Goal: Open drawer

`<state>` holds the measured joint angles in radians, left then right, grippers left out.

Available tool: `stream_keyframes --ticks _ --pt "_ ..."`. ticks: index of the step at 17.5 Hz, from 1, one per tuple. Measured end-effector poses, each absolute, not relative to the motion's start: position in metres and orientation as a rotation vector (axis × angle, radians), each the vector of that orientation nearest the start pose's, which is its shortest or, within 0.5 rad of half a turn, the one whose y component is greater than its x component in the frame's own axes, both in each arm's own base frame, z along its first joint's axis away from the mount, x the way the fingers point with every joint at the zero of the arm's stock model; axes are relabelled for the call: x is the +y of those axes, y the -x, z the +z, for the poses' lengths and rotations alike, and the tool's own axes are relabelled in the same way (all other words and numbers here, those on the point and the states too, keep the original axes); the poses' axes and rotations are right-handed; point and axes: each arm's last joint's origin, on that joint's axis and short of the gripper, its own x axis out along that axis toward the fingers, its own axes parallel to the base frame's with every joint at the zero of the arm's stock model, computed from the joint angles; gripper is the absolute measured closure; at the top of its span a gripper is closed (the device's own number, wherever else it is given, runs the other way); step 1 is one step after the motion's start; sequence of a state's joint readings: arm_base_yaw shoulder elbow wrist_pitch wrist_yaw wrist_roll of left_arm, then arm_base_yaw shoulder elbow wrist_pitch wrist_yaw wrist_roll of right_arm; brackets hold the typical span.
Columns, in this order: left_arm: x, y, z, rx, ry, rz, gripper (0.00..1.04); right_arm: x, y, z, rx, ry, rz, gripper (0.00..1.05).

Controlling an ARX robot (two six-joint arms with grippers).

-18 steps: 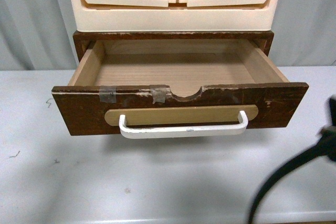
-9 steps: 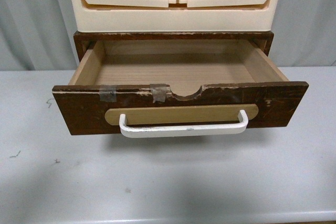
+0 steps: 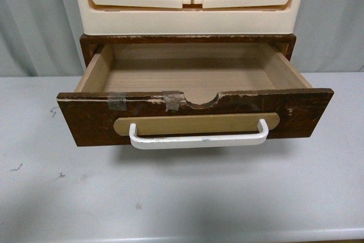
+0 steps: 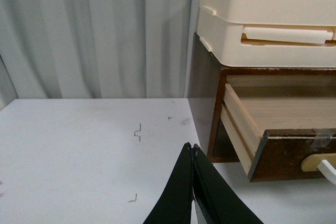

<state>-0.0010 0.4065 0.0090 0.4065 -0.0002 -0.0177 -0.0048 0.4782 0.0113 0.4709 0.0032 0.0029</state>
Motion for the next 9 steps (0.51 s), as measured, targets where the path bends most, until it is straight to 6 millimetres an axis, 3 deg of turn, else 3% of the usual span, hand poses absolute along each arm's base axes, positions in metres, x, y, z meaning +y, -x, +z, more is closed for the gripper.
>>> stream_keyframes --ticks 9 --pt "0.000 -0.110 0.169 -0.010 0.018 -0.001 1.03 -0.001 -0.112 0.170 -0.013 -0.003 -0.008 1.03"
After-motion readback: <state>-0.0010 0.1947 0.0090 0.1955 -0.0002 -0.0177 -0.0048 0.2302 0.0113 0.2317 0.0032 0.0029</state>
